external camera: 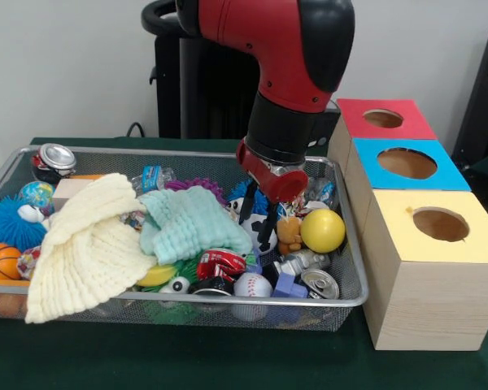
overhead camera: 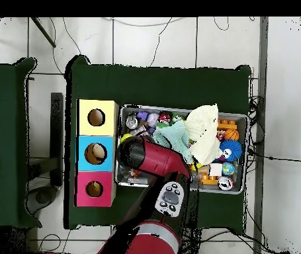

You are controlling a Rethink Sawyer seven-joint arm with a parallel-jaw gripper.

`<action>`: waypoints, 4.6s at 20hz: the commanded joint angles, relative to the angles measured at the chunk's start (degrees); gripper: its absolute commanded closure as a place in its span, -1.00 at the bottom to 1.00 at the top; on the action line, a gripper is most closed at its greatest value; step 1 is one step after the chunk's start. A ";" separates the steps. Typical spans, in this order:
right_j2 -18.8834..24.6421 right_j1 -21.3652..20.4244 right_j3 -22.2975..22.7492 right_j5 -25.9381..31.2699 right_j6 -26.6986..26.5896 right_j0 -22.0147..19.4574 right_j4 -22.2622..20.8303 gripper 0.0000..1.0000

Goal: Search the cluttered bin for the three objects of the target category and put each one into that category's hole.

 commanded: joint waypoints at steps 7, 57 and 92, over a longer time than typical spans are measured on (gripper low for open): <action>5.19 -3.03 8.05 1.50 6.29 2.42 0.09 -1.00; 2.58 -1.43 -0.37 10.10 8.76 5.89 3.33 -1.00; 4.04 4.95 3.75 5.39 17.71 6.61 17.26 -1.00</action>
